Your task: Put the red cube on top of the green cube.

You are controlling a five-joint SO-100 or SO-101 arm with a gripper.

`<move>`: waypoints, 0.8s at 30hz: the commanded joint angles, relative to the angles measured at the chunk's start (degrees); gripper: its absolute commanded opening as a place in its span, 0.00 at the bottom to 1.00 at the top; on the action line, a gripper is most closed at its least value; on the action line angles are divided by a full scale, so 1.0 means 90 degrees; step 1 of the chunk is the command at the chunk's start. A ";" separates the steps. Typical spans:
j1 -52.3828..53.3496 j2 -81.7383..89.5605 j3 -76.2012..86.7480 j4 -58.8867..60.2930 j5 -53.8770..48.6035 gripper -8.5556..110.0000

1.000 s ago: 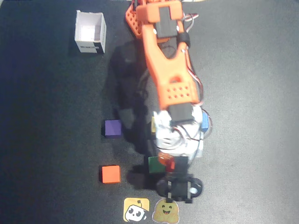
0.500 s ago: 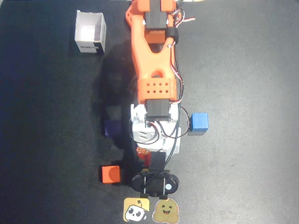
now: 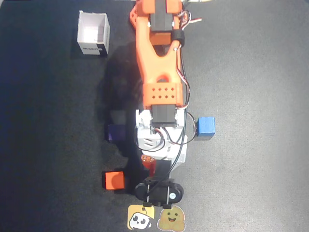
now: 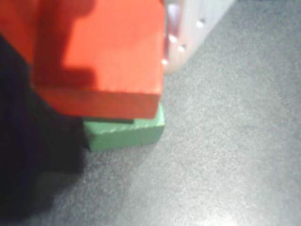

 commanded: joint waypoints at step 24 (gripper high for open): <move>-0.0146 -0.0234 -0.0010 -0.0322 0.0039 0.12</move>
